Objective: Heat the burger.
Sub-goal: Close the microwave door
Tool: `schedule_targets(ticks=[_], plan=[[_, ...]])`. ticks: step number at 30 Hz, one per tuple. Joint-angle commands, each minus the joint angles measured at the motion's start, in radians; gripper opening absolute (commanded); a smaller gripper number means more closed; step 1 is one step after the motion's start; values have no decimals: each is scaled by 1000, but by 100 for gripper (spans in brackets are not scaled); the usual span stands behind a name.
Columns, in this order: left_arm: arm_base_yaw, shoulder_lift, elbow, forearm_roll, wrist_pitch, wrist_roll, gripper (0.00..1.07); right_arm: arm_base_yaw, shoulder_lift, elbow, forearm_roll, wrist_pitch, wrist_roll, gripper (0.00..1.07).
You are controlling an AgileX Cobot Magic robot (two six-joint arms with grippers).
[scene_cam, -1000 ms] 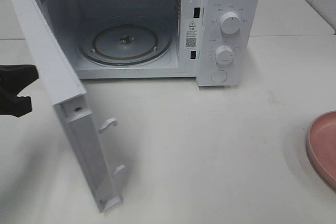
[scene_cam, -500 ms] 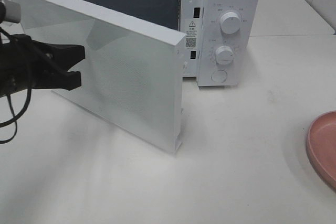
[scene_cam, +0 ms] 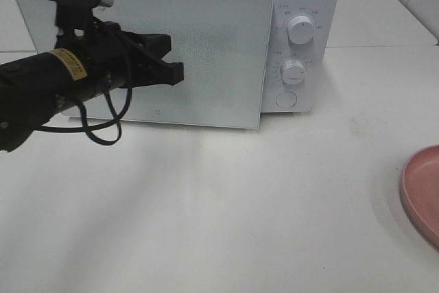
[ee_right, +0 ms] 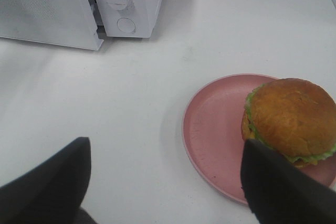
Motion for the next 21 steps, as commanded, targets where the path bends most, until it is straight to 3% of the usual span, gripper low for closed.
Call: schedule_targets(ticks=[1, 7, 14, 21], plan=[[-33, 46, -69, -44, 2, 18, 0, -3, -27, 0, -1, -5, -13, 76], [-80, 112, -155, -141, 4, 73, 0, -3, -27, 0, -1, -5, -13, 76], [-144, 198, -285, -329, 15, 206, 0, -3, -27, 0, -1, -5, -13, 76], [-146, 250, -370, -383, 55, 227, 0, -3, -27, 0, -1, -5, -13, 76]])
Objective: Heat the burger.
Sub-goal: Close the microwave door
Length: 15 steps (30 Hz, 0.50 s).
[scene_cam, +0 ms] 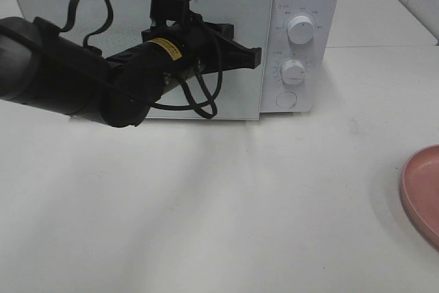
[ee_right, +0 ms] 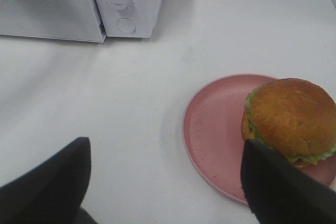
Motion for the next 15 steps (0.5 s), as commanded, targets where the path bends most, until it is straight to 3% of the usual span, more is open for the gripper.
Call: schedule_targets(ticks=[1, 6, 15], plan=[[10, 25, -56, -60, -13, 6, 0, -3, -27, 0, -1, -5, -13, 76], [14, 58, -109, -68, -12, 26, 0, -3, -27, 0, -1, -5, -13, 76], [54, 68, -134, -102, -9, 13, 0, -3, -27, 0, -1, -5, -13, 76]])
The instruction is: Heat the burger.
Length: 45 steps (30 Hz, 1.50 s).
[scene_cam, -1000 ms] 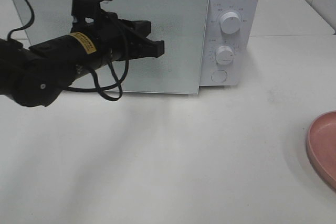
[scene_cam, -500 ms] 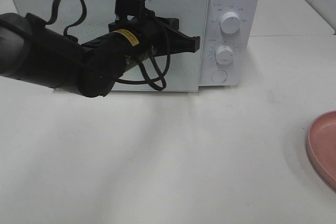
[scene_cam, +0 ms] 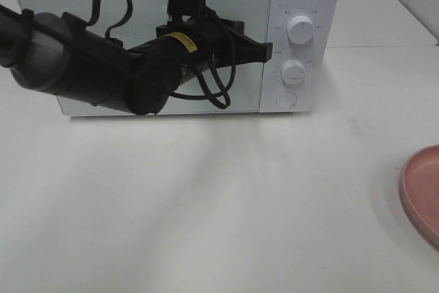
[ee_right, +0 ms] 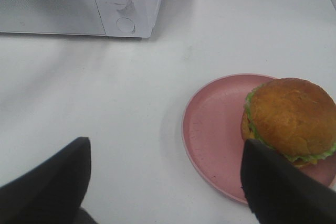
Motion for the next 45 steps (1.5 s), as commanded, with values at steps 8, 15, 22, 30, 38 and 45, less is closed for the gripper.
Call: schedule_targets(ticks=[8, 15, 22, 30, 38, 45], plan=[[-16, -47, -26, -77, 155, 1, 0, -3, -27, 0, -1, -5, -13, 76], [-72, -147, -26, -35, 597, 18, 76, -3, -27, 0, -1, -5, -13, 76], [-72, -207, -26, -33, 865, 17, 99, -3, -27, 0, -1, -5, -13, 76], [-72, -316, -26, -8, 1216, 22, 98, -3, -27, 0, -1, -5, -13, 76], [-14, -408, -26, 18, 1495, -9, 98, -3, -27, 0, -1, -5, -13, 76], [195, -503, -26, 17, 1704, -7, 98, -3, -27, 0, -1, -5, -13, 76]])
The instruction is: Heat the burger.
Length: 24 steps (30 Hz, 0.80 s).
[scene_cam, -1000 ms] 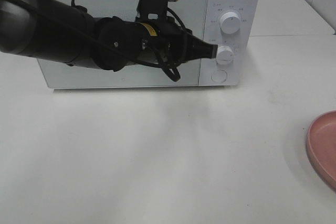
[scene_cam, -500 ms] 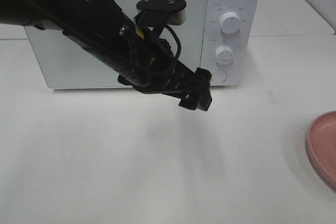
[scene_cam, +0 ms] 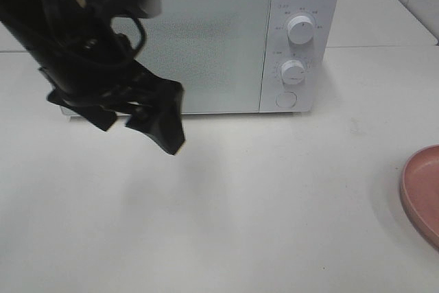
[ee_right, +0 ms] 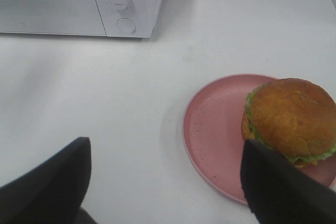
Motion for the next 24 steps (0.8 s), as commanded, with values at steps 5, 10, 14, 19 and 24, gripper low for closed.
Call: schedule_targets(ticks=[5, 10, 14, 19, 24], plan=[[195, -100, -5, 4, 152, 5, 98, -3, -27, 0, -1, -5, -13, 76], [370, -184, -5, 9, 238, 22, 98, -3, -27, 0, -1, -5, -13, 76], [540, -292, 30, 33, 259, 29, 98, -3, -27, 0, -1, -5, -13, 76], [677, -423, 145, 38, 239, 52, 98, -3, -27, 0, -1, -5, -13, 76], [700, -534, 242, 47, 182, 48, 98, -3, -27, 0, -1, -5, -13, 76]])
